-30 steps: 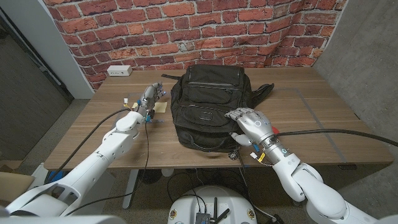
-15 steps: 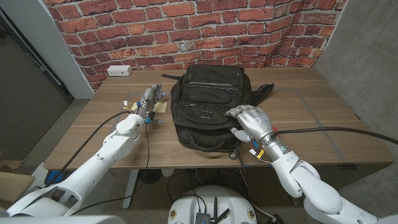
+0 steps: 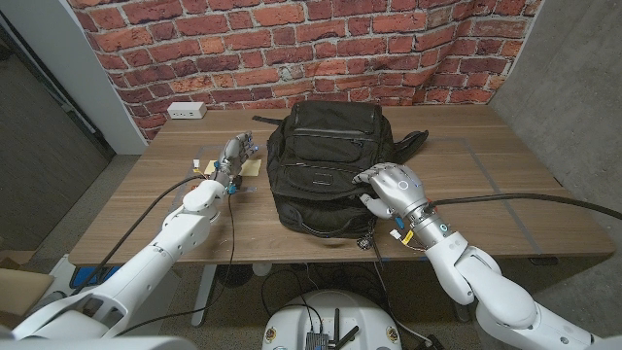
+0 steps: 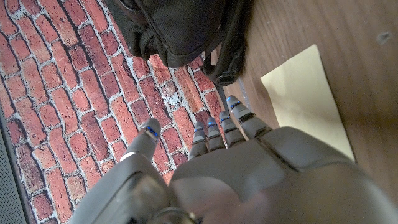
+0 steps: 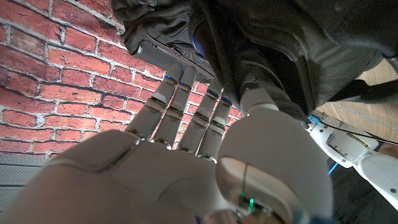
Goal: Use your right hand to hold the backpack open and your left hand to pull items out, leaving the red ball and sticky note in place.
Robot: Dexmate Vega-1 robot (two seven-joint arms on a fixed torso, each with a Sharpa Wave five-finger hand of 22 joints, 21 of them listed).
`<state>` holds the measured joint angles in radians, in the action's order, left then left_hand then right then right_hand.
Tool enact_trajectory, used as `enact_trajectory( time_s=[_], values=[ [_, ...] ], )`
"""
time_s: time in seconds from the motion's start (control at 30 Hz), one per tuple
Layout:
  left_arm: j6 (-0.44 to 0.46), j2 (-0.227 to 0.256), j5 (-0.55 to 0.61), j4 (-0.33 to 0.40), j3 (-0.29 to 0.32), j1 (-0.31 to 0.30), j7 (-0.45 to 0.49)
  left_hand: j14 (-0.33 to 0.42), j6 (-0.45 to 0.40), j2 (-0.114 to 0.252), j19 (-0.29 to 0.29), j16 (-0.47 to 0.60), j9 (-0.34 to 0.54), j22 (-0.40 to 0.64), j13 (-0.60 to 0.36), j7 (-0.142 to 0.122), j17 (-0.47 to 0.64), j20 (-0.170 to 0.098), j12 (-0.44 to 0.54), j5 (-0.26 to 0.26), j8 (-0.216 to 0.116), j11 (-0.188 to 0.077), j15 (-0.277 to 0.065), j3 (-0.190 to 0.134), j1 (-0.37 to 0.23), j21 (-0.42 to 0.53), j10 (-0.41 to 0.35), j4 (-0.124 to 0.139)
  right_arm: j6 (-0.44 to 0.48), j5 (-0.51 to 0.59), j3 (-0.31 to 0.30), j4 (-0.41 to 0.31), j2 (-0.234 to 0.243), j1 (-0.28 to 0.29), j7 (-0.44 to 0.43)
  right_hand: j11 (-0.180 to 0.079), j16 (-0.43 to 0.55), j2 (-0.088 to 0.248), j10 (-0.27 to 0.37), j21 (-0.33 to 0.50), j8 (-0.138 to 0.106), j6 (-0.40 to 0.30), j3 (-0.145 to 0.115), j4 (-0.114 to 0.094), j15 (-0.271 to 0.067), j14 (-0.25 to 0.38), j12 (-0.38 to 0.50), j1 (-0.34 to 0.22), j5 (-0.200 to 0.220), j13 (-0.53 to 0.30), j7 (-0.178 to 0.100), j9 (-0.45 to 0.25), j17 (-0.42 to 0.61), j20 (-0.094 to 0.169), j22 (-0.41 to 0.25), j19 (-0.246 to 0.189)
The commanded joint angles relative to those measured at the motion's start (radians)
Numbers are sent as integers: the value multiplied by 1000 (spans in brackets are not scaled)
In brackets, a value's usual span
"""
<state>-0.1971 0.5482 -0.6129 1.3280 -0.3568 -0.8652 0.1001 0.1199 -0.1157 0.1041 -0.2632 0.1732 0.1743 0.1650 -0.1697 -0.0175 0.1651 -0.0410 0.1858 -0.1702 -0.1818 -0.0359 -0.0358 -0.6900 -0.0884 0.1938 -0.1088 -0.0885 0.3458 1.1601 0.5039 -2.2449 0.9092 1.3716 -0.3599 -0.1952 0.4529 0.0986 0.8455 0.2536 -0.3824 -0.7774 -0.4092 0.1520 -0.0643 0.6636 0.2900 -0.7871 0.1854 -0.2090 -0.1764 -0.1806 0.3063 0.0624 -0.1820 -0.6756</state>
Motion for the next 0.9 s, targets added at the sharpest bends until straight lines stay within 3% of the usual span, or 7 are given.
enact_trajectory(
  time_s=[0.03, 0.43, 0.9],
  values=[
    [7, 12, -3, 41, 10, -25, 19, 10, -12, 47, -11, 5, 2, 6, -4, -3, 3, -36, 4, -3, -2, 3, -3, -9, 11, 3, -11, 0, -17, -40, -15, -13, 15, -5, 12, -1, -4, 24, 31, 8, -7, -34, -16, 0, -167, 25, 6, -2, 9, 1, -1, -1, 0, 130, -4, -10],
    [15, 21, -8, 96, 23, -54, 46, 11, -14, 46, -13, 4, 2, 6, -4, -3, 3, -35, 4, -3, -2, 3, -1, -10, 12, 3, -11, 1, -7, -122, -48, -48, 7, -4, 70, -4, -22, 52, 127, 11, -11, -119, -36, -2, -167, 82, 11, 9, 1, 7, 2, 3, -9, 141, -5, -20],
    [32, 23, -7, 125, 22, -62, 59, 12, -16, 46, -14, 4, 2, 6, -4, -4, 3, -35, 4, -3, -2, 3, -1, -12, 14, 2, -12, 1, 4, -207, -88, -86, -1, 8, 104, -2, -38, 66, 205, 12, -6, -175, -62, 12, -172, 116, 14, -14, -1, 6, 7, 2, -11, 140, -7, -19]
  ],
)
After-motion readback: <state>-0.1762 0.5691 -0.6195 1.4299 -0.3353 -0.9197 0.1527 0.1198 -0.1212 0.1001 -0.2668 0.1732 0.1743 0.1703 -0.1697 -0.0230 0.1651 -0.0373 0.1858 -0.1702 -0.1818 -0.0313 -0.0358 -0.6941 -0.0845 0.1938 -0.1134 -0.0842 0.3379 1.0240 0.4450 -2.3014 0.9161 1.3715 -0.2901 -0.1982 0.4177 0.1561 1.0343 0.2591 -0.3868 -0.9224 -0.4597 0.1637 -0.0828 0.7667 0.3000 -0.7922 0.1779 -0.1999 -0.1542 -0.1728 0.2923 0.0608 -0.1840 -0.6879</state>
